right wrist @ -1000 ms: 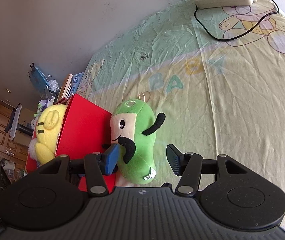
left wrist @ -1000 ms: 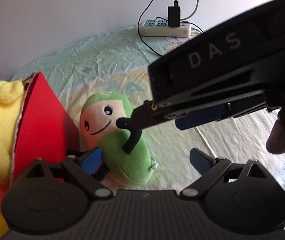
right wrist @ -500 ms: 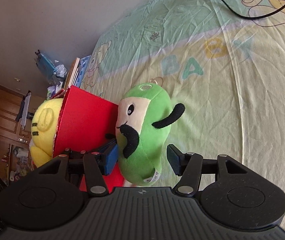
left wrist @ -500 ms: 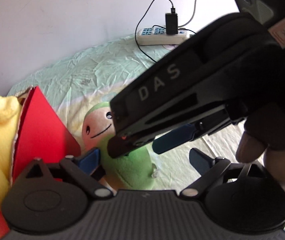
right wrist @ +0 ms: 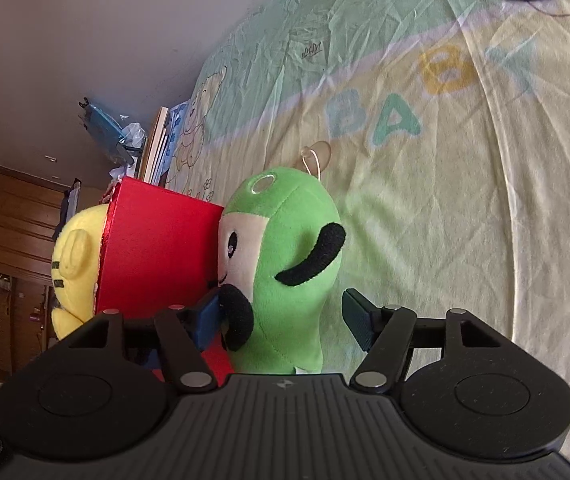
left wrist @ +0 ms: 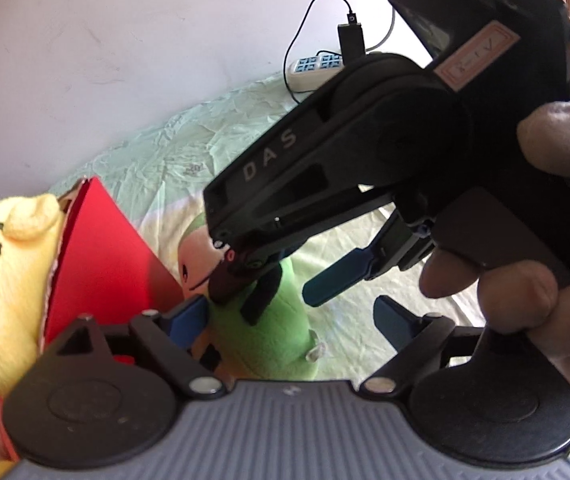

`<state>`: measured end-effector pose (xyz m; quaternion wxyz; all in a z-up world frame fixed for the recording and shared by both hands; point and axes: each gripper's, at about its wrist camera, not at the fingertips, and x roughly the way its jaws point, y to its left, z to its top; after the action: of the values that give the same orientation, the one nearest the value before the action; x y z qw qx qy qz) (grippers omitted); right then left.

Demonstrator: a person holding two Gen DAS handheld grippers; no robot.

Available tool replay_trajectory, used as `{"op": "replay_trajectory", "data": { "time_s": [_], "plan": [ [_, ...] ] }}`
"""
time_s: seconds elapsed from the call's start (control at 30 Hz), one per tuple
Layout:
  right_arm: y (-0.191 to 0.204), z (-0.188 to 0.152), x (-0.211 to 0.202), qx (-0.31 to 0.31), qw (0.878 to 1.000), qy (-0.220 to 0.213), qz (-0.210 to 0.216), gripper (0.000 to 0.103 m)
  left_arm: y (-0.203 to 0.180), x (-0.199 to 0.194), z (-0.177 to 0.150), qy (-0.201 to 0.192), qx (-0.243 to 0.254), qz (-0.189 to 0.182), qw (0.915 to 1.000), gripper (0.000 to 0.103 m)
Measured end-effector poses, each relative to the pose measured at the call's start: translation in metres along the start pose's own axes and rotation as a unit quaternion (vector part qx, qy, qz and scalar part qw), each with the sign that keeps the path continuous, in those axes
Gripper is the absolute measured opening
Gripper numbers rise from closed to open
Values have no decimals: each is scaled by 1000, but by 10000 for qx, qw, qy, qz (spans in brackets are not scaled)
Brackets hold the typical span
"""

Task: Organize objects
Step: 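Close the right gripper on the green plush's head, then lift the green plush with the right gripper and carry it over the box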

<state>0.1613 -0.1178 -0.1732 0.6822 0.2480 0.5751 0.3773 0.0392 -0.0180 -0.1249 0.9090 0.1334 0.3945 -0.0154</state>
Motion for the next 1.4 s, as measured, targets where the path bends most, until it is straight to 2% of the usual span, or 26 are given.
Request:
{"op": "replay_trajectory", "data": {
  "time_s": [0.03,0.07,0.2,0.4,0.6,0.8,0.97,1.1,1.4],
  "plan": [
    [-3,0,0,81,9999,29,132,61,0,0,0,10,7,2,10000,91],
    [-5,0,0,143,9995,56,285,52,-1,0,0,16,14,-7,10000,91],
    [-1,-5,-8,-10,9997,-3,247,47,-1,-3,-1,21,-1,-83,10000,93],
    [2,-12,-25,-160,9997,-111,119,47,-2,-17,-5,-5,-36,-416,9991,95],
    [-3,-29,-45,-131,9998,-151,-79,47,10,-30,-12,137,-325,-987,9945,95],
    [-8,-54,-57,36,9996,-211,-189,47,20,-37,-17,245,-743,-1683,9826,96],
    [-13,-76,-62,254,9993,-216,-188,47,6,-19,-27,602,-890,-2081,9722,97],
    [-10,-94,-67,310,9990,-268,-170,47,3,-17,-37,727,-1018,-2257,9661,95],
    [0,-115,-76,288,9982,-431,-307,47,-7,-34,-35,757,-857,-2317,9661,89]
  ]
}}
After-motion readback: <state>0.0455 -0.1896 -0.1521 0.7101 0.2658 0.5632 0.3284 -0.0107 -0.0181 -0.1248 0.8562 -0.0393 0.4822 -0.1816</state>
